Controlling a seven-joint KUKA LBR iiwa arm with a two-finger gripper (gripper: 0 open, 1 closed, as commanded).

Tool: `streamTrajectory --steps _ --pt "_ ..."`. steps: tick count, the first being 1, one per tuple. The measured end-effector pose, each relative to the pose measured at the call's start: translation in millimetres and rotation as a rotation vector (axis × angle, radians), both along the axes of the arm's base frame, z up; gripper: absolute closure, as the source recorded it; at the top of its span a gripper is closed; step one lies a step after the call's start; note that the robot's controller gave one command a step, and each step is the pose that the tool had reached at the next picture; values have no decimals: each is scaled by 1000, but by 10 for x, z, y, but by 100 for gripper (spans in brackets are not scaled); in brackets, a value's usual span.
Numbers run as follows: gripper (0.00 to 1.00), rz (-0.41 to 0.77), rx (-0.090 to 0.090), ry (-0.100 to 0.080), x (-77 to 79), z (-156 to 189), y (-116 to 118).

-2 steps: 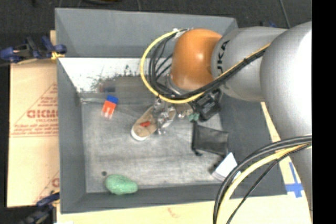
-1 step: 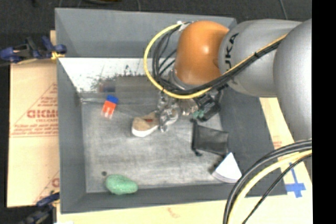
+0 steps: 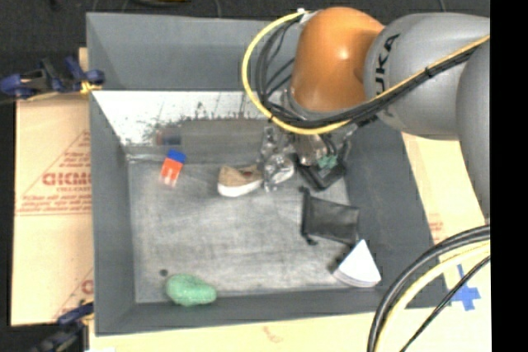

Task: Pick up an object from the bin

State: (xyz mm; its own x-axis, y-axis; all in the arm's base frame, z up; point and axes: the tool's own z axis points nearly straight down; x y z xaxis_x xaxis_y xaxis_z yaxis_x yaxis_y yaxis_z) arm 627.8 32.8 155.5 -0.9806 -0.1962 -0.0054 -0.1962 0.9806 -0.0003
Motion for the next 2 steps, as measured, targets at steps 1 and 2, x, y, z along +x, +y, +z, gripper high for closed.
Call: streamTrajectory --steps 1,2 --pt "100 -6 -1 6 -7 316 -31" --pt "100 -22 0 1 99 608 -80"
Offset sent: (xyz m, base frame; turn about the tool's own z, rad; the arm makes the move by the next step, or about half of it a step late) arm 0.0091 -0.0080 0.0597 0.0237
